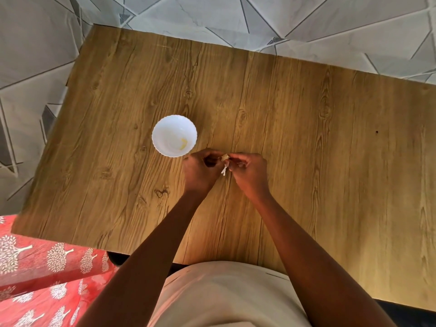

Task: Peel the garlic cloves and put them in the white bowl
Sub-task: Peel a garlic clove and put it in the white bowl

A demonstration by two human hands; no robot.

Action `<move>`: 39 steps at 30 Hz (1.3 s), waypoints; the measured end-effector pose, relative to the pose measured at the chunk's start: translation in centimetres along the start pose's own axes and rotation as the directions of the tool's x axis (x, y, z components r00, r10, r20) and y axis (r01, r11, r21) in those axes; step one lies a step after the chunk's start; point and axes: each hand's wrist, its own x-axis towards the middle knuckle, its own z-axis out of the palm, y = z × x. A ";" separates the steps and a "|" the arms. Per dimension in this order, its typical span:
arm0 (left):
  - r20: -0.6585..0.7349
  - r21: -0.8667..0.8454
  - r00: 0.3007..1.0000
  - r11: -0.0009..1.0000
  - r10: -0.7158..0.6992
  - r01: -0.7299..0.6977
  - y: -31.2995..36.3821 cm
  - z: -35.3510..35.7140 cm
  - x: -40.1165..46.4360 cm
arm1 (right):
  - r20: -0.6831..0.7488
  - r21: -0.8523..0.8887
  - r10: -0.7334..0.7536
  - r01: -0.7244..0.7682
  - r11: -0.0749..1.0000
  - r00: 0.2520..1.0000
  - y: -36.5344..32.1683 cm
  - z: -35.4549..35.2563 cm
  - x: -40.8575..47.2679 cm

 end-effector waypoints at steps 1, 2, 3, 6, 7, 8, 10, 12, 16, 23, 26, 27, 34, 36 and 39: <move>-0.017 0.005 1.000 1.000 0.013 -0.013 0.0 -0.1 -0.3 | -0.009 0.009 -0.004 0.004 1.000 1.000 0.0 0.0 0.1; -0.038 0.014 0.999 1.000 0.018 -0.017 -0.2 -0.1 -0.6 | -0.016 0.014 -0.015 0.015 1.000 1.000 0.0 -0.1 0.3; -0.057 0.016 0.998 1.000 0.009 -0.008 -0.3 -0.3 -1.0 | -0.017 0.004 -0.033 0.033 0.999 0.999 0.0 0.0 0.4; -0.066 -0.083 0.990 0.990 -0.123 0.118 -0.6 -0.8 -1.9 | -0.012 -0.127 -0.118 0.116 0.985 0.993 -0.2 0.3 0.4; -0.063 -0.119 0.985 0.981 -0.161 0.153 -0.6 -1.0 -2.1 | -0.016 -0.167 -0.139 0.134 0.977 0.990 -0.3 0.4 0.4; -0.069 -0.133 0.981 0.976 -0.180 0.170 -0.6 -1.2 -2.2 | -0.020 -0.186 -0.146 0.140 0.973 0.989 -0.3 0.4 0.4; -0.082 -0.141 0.978 0.974 -0.193 0.180 -0.6 -1.4 -2.3 | -0.020 -0.191 -0.138 0.132 0.973 0.990 -0.2 0.5 0.4; -0.076 -0.146 0.977 0.972 -0.199 0.186 -0.6 -1.6 -2.5 | -0.021 -0.195 -0.148 0.141 0.971 0.989 -0.2 0.4 0.3; -0.055 -0.157 0.976 0.967 -0.210 0.199 -0.6 -1.8 -2.7 | -0.007 -0.230 -0.292 0.283 0.931 0.956 0.0 0.6 -0.7; 0.035 -0.425 0.958 0.863 -0.284 0.272 -0.2 -2.7 -4.6 | 0.142 -0.121 -0.357 0.374 0.919 0.923 0.0 0.5 -2.2; 0.062 -0.453 0.950 0.840 -0.307 0.300 -0.1 -2.4 -5.6 | 0.127 -0.065 -0.302 0.312 0.948 0.945 0.1 0.0 -3.4; 0.072 -0.455 0.945 0.833 -0.319 0.316 -0.1 -2.2 -5.9 | 0.120 -0.051 -0.277 0.285 0.957 0.953 0.2 -0.1 -3.8; 0.066 -0.430 0.942 0.843 -0.329 0.324 -1.2 -1.6 -7.8 | 0.203 -0.059 -0.132 0.147 0.987 0.970 0.9 -0.2 -5.6; 0.062 -0.500 0.926 0.792 -0.372 0.351 -1.2 -1.8 -7.9 | 0.201 -0.055 -0.126 0.140 0.989 0.971 0.6 -0.1 -5.8; 0.060 -0.568 0.898 0.725 -0.436 0.390 -0.9 -2.1 -8.0 | 0.172 -0.026 -0.121 0.128 0.991 0.978 0.0 0.2 -6.1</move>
